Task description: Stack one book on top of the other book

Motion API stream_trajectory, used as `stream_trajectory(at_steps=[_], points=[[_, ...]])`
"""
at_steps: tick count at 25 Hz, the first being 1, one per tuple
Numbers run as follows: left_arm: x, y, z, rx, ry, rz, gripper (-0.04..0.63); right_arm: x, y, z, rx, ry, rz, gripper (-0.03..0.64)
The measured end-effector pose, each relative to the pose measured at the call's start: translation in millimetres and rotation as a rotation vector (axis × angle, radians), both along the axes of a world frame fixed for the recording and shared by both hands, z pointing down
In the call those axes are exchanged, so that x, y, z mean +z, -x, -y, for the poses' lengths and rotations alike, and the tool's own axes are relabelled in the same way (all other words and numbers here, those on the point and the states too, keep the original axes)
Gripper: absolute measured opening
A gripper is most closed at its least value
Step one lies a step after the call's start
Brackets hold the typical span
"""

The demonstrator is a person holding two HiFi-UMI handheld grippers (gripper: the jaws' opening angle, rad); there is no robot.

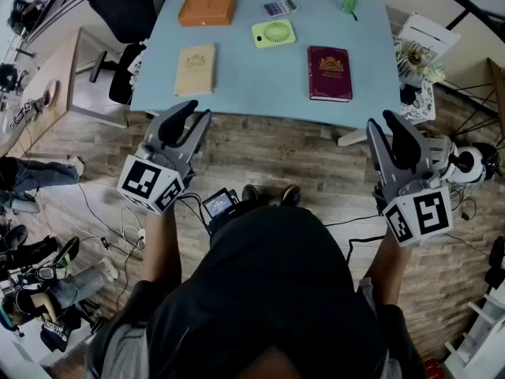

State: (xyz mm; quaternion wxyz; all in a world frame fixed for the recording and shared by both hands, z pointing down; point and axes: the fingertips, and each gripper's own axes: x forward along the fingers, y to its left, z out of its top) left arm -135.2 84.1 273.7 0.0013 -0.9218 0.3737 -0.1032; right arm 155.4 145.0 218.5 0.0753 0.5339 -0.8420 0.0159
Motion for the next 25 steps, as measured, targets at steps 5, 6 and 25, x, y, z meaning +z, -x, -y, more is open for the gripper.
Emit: stream_trajectory(at_steps=[5, 6, 25], points=[[0, 31, 2, -0.006, 0.006, -0.023, 0.167, 0, 26, 0, 0.013, 0.01, -0.013, 0.121], [1, 36, 2, -0.002, 0.008, -0.025, 0.167, -1, 32, 0, 0.019, 0.01, -0.015, 0.121], [18, 130, 16, 0.061, 0.024, -0.068, 0.167, -4, 130, 2, 0.101, 0.016, 0.002, 0.118]])
